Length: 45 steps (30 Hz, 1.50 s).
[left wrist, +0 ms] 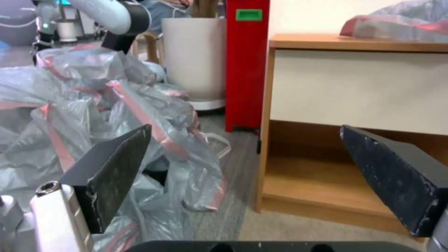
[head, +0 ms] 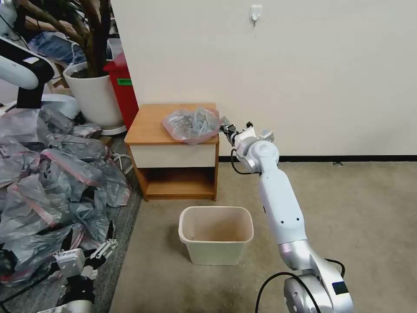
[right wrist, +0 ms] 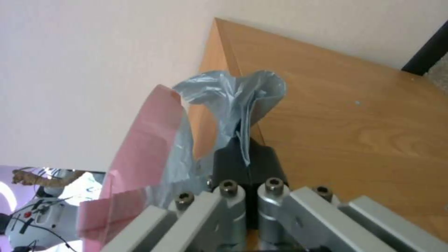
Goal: Pick up the garbage bag from the table and place it over the trash can.
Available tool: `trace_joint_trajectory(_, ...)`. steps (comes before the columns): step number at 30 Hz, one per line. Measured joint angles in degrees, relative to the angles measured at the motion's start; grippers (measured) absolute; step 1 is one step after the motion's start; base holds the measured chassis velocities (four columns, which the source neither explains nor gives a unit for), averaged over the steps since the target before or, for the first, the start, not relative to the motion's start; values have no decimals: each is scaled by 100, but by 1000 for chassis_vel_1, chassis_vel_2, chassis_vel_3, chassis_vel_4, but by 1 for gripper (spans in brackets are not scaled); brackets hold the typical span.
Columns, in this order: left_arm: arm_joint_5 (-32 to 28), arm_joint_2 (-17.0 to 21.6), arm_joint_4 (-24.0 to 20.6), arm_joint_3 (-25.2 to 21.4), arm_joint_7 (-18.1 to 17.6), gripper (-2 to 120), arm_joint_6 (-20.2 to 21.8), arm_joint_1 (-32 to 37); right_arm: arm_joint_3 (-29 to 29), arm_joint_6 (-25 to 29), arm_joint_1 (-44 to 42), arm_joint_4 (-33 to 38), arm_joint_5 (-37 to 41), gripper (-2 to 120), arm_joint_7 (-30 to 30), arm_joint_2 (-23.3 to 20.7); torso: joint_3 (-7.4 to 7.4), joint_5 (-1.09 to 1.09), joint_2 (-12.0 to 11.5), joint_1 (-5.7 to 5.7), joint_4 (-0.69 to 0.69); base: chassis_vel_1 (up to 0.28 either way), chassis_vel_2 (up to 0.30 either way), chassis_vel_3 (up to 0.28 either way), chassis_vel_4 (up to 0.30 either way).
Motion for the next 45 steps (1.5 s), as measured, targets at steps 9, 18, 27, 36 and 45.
trace_joint_trajectory(9,6,-6,56,8,-2,100,-16,-19,-49,2,-281,439,26,0,49,-17,0,0,0,0,1,0,0,0,0)
trace_joint_trajectory(18,10,-6,105,49,-4,100,-19,-81,-130,38,-996,1286,52,0,167,-295,-1,1,0,-1,-1,0,0,0,0)
trace_joint_trajectory(27,28,-9,175,91,-4,100,-10,-157,-272,-21,-2014,2732,108,0,290,-483,-1,1,0,-1,1,0,0,0,0)
trace_joint_trajectory(36,147,-105,319,190,-9,100,-61,-268,-1234,143,-4245,3951,-652,0,285,-422,-1,-1,0,-1,0,0,0,0,0)
trace_joint_trajectory(45,152,-98,361,170,-12,100,-191,-247,-1495,429,-4688,3833,-1245,0,250,-528,0,1,0,-1,1,0,0,0,0)
